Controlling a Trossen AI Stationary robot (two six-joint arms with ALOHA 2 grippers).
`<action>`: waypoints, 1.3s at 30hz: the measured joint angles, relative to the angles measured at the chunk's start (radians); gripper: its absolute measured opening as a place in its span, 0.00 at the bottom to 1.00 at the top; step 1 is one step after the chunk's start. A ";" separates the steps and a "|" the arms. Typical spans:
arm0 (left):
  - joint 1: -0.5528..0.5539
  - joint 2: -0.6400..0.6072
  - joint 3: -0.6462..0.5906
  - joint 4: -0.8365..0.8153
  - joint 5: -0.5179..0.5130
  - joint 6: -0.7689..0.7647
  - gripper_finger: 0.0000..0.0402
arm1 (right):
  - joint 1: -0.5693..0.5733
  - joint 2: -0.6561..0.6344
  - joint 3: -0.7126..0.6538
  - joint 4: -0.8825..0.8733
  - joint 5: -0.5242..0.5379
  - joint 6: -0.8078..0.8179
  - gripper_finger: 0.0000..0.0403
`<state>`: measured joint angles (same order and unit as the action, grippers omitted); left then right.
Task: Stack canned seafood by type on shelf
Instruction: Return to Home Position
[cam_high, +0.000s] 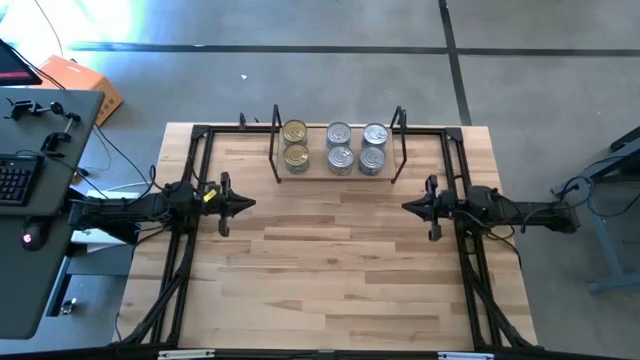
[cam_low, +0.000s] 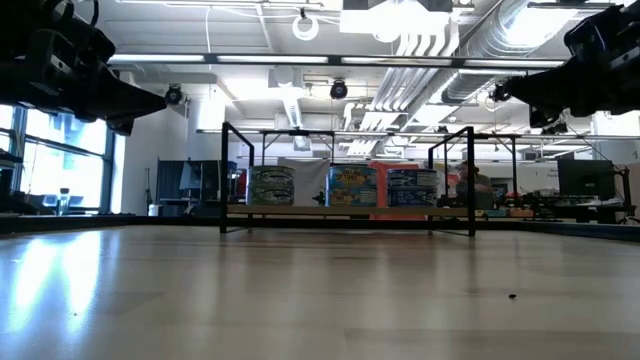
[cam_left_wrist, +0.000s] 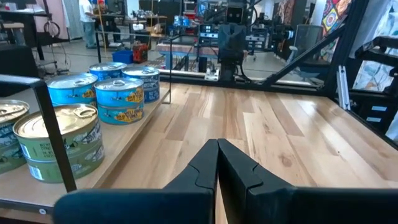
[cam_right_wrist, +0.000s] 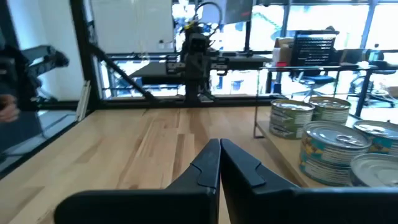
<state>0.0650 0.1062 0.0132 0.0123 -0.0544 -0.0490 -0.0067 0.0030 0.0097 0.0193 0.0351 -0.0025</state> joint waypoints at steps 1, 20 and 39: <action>0.000 0.003 0.000 0.000 -0.001 0.000 0.00 | 0.000 0.005 0.000 0.000 -0.011 -0.006 0.00; 0.000 0.005 0.000 0.000 -0.002 0.000 0.00 | 0.000 0.056 0.000 -0.005 -0.028 -0.038 0.00; 0.000 0.005 0.000 0.001 -0.002 0.000 0.00 | 0.000 0.056 0.000 -0.005 -0.028 -0.023 0.00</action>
<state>0.0650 0.1116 0.0128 0.0132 -0.0563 -0.0490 -0.0067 0.0586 0.0097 0.0147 0.0071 -0.0257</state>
